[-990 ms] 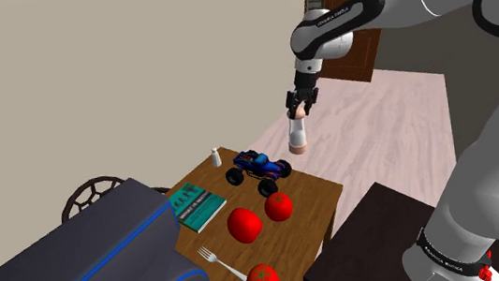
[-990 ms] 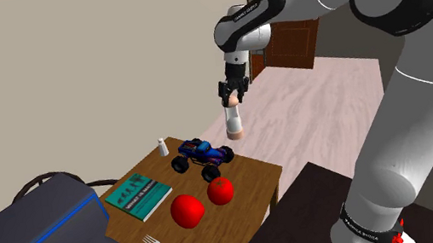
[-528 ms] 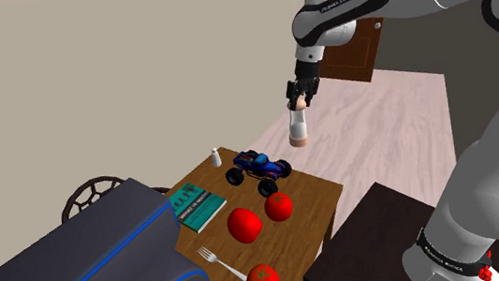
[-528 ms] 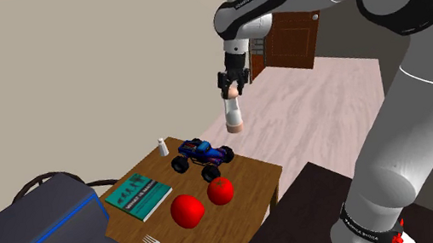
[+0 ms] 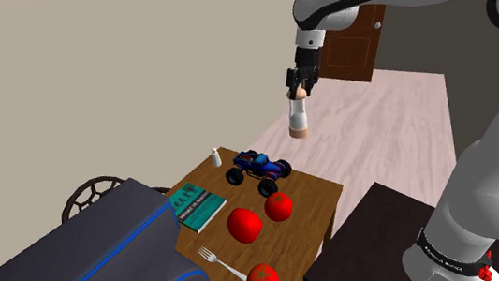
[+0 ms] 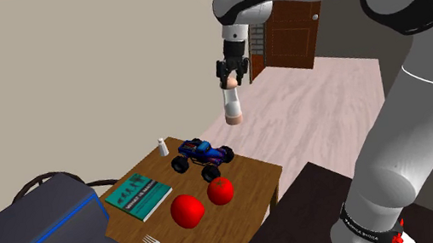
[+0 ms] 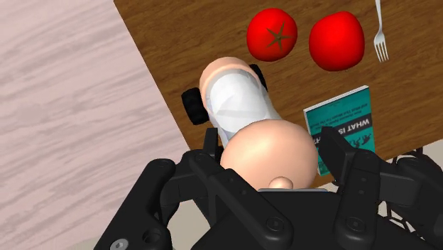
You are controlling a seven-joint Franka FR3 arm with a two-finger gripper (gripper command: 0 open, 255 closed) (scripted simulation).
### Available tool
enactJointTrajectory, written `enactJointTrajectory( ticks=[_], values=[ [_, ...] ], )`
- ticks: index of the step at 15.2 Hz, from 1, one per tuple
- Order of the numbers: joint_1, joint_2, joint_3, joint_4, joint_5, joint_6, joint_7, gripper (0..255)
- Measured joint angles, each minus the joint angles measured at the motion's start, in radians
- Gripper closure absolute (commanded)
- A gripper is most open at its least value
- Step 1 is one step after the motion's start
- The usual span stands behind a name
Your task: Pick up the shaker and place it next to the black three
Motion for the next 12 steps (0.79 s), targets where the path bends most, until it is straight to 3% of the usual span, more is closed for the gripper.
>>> enactJointTrajectory(
  ticks=[12],
  values=[
    [0.001, -0.001, 0.001, 0.165, -0.005, -0.164, 0.025, 255]
  ],
)
